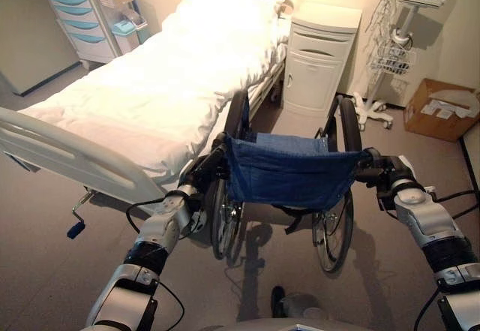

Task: Push the wheelchair next to the bed

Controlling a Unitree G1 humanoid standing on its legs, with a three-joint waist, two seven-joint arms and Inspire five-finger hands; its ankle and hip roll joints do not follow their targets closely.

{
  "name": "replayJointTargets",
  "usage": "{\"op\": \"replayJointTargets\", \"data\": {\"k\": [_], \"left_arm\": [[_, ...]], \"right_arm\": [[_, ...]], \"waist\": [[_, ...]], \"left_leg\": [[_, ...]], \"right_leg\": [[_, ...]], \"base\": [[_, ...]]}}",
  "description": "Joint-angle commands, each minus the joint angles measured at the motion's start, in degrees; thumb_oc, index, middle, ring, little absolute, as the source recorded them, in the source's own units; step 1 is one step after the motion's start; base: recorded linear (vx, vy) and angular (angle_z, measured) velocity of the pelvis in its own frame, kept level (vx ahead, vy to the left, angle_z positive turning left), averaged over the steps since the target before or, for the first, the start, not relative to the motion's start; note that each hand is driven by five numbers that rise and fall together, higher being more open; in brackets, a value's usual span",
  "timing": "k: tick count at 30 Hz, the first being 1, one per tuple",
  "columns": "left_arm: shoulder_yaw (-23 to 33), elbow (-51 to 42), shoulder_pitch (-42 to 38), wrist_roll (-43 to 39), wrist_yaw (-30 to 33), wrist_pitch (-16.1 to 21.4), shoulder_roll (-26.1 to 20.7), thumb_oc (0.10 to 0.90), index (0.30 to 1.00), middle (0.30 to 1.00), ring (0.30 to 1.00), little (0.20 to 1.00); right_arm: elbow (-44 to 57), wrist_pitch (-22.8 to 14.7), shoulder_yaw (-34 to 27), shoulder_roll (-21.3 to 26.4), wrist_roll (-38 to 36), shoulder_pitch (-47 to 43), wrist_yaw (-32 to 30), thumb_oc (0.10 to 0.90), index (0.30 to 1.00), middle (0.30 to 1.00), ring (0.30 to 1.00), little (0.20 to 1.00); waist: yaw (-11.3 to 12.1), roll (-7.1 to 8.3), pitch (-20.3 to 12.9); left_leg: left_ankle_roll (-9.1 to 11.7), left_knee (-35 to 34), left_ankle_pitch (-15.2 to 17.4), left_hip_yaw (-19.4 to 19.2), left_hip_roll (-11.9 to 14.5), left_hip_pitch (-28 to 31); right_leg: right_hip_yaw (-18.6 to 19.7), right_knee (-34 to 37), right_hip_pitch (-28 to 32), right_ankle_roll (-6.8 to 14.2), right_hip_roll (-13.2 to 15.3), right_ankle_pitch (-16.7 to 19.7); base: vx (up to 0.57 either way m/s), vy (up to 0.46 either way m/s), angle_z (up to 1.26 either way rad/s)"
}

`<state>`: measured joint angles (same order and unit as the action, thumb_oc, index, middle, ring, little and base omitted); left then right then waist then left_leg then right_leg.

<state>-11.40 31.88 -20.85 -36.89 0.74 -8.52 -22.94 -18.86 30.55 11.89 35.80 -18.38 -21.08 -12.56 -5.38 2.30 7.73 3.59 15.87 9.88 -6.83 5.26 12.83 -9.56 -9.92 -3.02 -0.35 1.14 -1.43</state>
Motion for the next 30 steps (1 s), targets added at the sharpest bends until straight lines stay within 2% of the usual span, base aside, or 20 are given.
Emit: {"op": "replayJointTargets", "data": {"k": [1, 2, 3, 4, 5, 8, 9, 10, 12, 13, 14, 16, 20, 23, 25, 27, 30], "left_arm": [[0.78, -0.73, -3.22, -0.49, -0.46, 2.47, 2.29, 0.4, 0.3, 0.3, 0.3, 0.3], [0.69, -1.28, -3.07, -0.37, -0.63, 2.27, 2.29, 0.4, 0.3, 0.3, 0.3, 0.3], [0.69, -1.87, -2.97, -0.07, -0.9, 1.99, 2.15, 0.4, 0.3, 0.3, 0.3, 0.3], [0.72, -1.99, -2.9, 0.06, -1.26, 2.15, 2.15, 0.4, 0.3, 0.3, 0.3, 0.3], [0.86, -2.05, -2.74, 0.0, -1.86, 2.4, 1.75, 0.4, 0.3, 0.3, 0.3, 0.3], [1.1, -1.84, -3.0, -0.82, -2.46, 2.64, 0.73, 0.4, 0.3, 0.3, 0.3, 0.3], [1.06, -1.88, -2.98, -1.15, -2.66, 2.85, 0.31, 0.4, 0.3, 0.3, 0.3, 0.3], [0.94, -2.45, -2.64, -1.47, -2.36, 2.88, 0.02, 0.4, 0.3, 0.3, 0.3, 0.3], [1.01, -3.32, -1.87, -1.48, -2.2, 2.85, -0.22, 0.4, 0.3, 0.3, 0.3, 0.3], [1.08, -3.98, -1.06, -1.58, -2.05, 2.86, -0.28, 0.4, 0.3, 0.3, 0.3, 0.3], [1.13, -4.19, -0.81, -1.62, -2.04, 2.84, -0.25, 0.4, 0.3, 0.3, 0.3, 0.3], [1.71, -4.06, -0.83, -1.41, -1.94, 2.07, -0.19, 0.4, 0.3, 0.3, 0.3, 0.3], [1.08, -1.4, -2.32, -1.76, -1.11, 2.99, -0.03, 0.4, 0.3, 0.3, 0.3, 0.3], [0.75, -0.72, -3.4, -1.48, -0.61, 3.1, 0.29, 0.4, 0.3, 0.3, 0.3, 0.3], [0.25, -0.45, -4.29, -1.28, 0.11, 3.2, 0.49, 0.4, 0.3, 0.3, 0.3, 0.3], [0.21, -0.27, -5.0, -1.69, 0.76, 3.04, 1.06, 0.4, 0.3, 0.3, 0.3, 0.3], [0.44, -0.12, -5.6, -1.52, 1.33, 2.89, 1.54, 0.4, 0.3, 0.3, 0.3, 0.3]], "right_arm": [[5.99, -13.91, 3.54, -9.93, -5.56, 4.21, -0.29, 0.4, 0.3, 0.3, 0.3, 0.3], [6.19, -13.97, 3.3, -9.79, -5.9, 4.18, -0.77, 0.4, 0.3, 0.3, 0.3, 0.3], [6.48, -14.04, 2.93, -9.59, -6.51, 4.1, -1.39, 0.4, 0.3, 0.3, 0.3, 0.3], [6.4, -14.27, 2.85, -9.62, -6.75, 3.99, -1.86, 0.4, 0.3, 0.3, 0.3, 0.3], [6.0, -14.29, 2.91, -10.03, -6.7, 3.44, -2.41, 0.4, 0.3, 0.3, 0.3, 0.3], [4.97, -13.67, 3.39, -10.47, -6.17, 2.03, -2.76, 0.4, 0.3, 0.3, 0.3, 0.3], [4.92, -13.7, 3.77, -10.6, -6.15, 1.96, -3.04, 0.4, 0.3, 0.3, 0.3, 0.3], [4.98, -14.15, 4.18, -10.64, -6.14, 2.32, -3.19, 0.4, 0.3, 0.3, 0.3, 0.3], [5.15, -14.62, 4.33, -10.5, -6.12, 3.06, -3.02, 0.4, 0.3, 0.3, 0.3, 0.3], [5.49, -14.9, 4.06, -10.12, -6.05, 4.02, -2.67, 0.4, 0.3, 0.3, 0.3, 0.3], [5.63, -14.97, 3.87, -9.88, -6.05, 4.35, -2.46, 0.4, 0.3, 0.3, 0.3, 0.3], [5.13, -15.08, 3.38, -9.71, -5.8, 4.71, -1.38, 0.4, 0.3, 0.3, 0.3, 0.3], [4.71, -15.83, 3.01, -9.75, -5.23, 5.53, 0.89, 0.4, 0.3, 0.3, 0.3, 0.3], [4.41, -16.69, 3.29, -10.68, -4.64, 5.79, 0.96, 0.4, 0.3, 0.3, 0.3, 0.3], [4.44, -17.78, 3.25, -11.09, -3.86, 6.15, 1.38, 0.4, 0.3, 0.3, 0.3, 0.3], [4.13, -19.38, 3.13, -11.1, -3.44, 6.32, 2.19, 0.4, 0.3, 0.3, 0.3, 0.3], [2.8, -20.25, 3.05, -11.07, -2.92, 5.27, 2.73, 0.4, 0.3, 0.3, 0.3, 0.3]], "waist": [[-2.28, -0.96, -0.66], [-2.03, -0.62, -0.47], [-1.64, -0.14, -0.24], [-1.16, -0.32, 0.29], [-0.46, -0.34, 0.41], [0.93, -1.58, 0.88], [2.14, -2.5, 1.07], [3.25, -2.92, 1.03], [4.5, -3.09, 1.02], [5.14, -2.93, 0.79], [5.28, -2.82, 0.69], [5.2, -2.31, -0.32], [5.13, -1.75, -1.43], [5.29, -1.37, -1.91], [5.06, -1.77, -1.67], [5.0, -2.0, -1.47], [5.32, -1.98, -1.56]], "left_leg": [[0.94, 17.57, -13.36, -2.73, -4.07, -4.14], [0.85, 19.58, -13.22, -3.45, -2.97, -6.54], [0.2, 19.33, -12.38, -4.42, -1.96, -8.79], [-0.43, 18.19, -10.97, -4.63, -1.32, -10.29], [-1.2, 13.74, -10.54, -5.0, -1.83, -11.25], [-1.36, 0.58, -11.36, -5.09, -2.65, -12.1], [-0.64, -8.81, -13.34, -3.3, -3.69, -13.42], [0.02, -13.14, -15.57, -1.64, -4.07, -15.24], [0.74, -16.74, -18.8, -0.38, -4.08, -17.15], [1.01, -17.17, -20.02, -0.68, -3.86, -18.79], [0.93, -16.65, -19.86, -0.88, -3.79, -19.32], [-0.53, -14.4, -17.21, -2.34, -4.1, -18.78], [-2.54, -11.06, -13.43, -4.28, -4.96, -17.67], [-4.48, -10.58, -12.06, -5.06, -6.32, -16.92], [-5.28, -10.8, -11.34, -5.71, -6.61, -15.69], [-5.84, -11.08, -10.69, -6.03, -6.98, -14.3], [-6.0, -11.84, -9.94, -6.69, -7.27, -12.3]], "right_leg": [[2.23, 3.52, 2.01, 0.96, 2.17, 3.58], [2.19, 3.51, 2.96, 0.62, 2.23, 3.01], [2.17, 3.52, 4.0, 0.51, 2.52, 2.45], [2.47, 3.37, 4.95, 0.66, 2.17, 1.85], [2.86, 3.36, 5.96, 1.11, 1.97, 1.14], [3.01, 3.45, 7.98, 1.89, 0.65, -0.16], [3.58, 4.2, 9.88, 2.37, -0.43, -0.95], [4.48, 4.95, 11.36, 2.6, -1.04, -1.5], [5.88, 6.15, 13.94, 2.83, -1.41, -2.36], [6.78, 6.76, 16.06, 3.05, -1.15, -3.3], [7.13, 7.05, 16.65, 3.13, -0.98, -3.55], [7.34, 7.38, 17.61, 4.35, 0.75, -4.14], [4.31, 5.66, 17.51, 6.03, 4.1, -4.31], [3.57, -0.3, 15.15, 7.56, 6.87, -1.55], [2.51, -7.96, 11.95, 7.39, 8.83, 1.97], [1.75, -13.14, 10.0, 7.02, 9.94, 3.83], [-0.71, -11.32, 8.45, 6.79, 11.93, 4.86]], "base": [[0.24, -0.209, -0.02], [0.24, -0.15, -0.06], [0.23, -0.088, 0.03], [0.28, -0.024, -0.05], [0.28, 0.057, -0.08], [0.28, 0.118, -0.18], [0.41, 0.185, -0.36], [0.39, 0.156, -0.42], [0.36, 0.122, -0.66], [0.35, 0.148, -0.82], [0.33, 0.192, -0.95], [0.29, 0.215, -1.05], [0.28, 0.233, -0.48], [0.24, 0.247, -0.5], [0.19, 0.234, -0.18], [0.18, 0.204, 0.04], [0.2, 0.126, -0.01]]}}
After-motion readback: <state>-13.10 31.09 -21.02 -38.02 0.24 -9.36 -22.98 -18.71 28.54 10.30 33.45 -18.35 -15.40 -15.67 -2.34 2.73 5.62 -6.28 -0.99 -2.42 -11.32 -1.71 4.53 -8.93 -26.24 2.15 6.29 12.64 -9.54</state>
